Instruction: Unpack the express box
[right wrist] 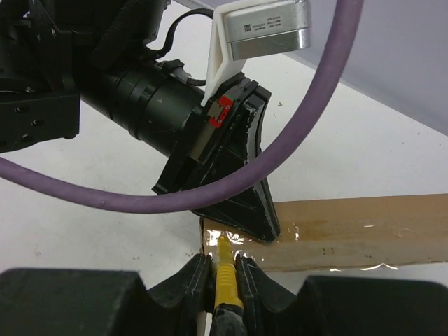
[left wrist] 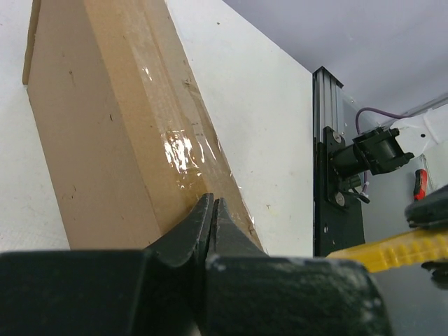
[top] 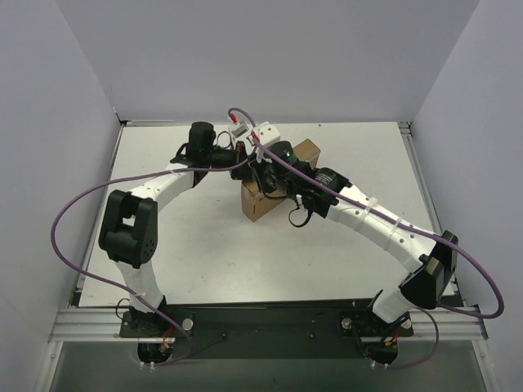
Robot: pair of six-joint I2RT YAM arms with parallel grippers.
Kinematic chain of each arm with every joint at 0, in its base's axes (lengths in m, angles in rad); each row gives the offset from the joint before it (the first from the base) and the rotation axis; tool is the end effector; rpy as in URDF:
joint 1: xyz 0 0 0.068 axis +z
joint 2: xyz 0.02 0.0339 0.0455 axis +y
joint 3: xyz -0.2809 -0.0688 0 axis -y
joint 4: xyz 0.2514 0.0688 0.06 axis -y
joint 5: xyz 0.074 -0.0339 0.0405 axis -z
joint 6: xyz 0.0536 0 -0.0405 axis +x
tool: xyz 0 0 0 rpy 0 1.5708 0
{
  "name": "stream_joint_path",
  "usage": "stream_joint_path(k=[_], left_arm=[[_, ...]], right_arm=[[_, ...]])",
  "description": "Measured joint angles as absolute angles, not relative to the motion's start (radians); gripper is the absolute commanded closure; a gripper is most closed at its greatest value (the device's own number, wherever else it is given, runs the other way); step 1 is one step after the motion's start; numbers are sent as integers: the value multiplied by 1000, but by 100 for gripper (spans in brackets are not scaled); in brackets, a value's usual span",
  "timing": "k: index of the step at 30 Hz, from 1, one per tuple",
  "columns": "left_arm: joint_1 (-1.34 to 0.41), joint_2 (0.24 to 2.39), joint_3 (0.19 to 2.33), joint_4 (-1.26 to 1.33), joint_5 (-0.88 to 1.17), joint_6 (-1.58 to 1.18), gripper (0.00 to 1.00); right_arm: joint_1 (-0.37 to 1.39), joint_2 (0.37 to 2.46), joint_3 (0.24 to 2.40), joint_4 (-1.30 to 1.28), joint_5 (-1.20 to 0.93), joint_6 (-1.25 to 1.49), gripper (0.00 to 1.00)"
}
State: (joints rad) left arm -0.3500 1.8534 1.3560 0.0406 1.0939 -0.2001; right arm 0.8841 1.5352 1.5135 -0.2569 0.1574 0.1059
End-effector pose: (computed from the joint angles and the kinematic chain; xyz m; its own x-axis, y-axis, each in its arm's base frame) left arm 0.3936 -0.1944 0.2725 -0.5862 0.1169 -0.8017 0.8059 0.1847 -0.5624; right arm 0.2504 0.2922 0.4138 -0.2440 -0.1330 -0.9606 -0.6461 0.7610 0.0588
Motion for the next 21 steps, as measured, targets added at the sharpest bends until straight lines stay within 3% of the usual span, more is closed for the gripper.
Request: stream_joint_path(k=[11,21], left_arm=[[-353,1867,1271,330,1077,-460,100],[-365,1884,1260,419,1056,-540,100]], right_arm=[[949,1510,1482,-187,210,89,100],[963,1507,1429,-139,215,36,100]])
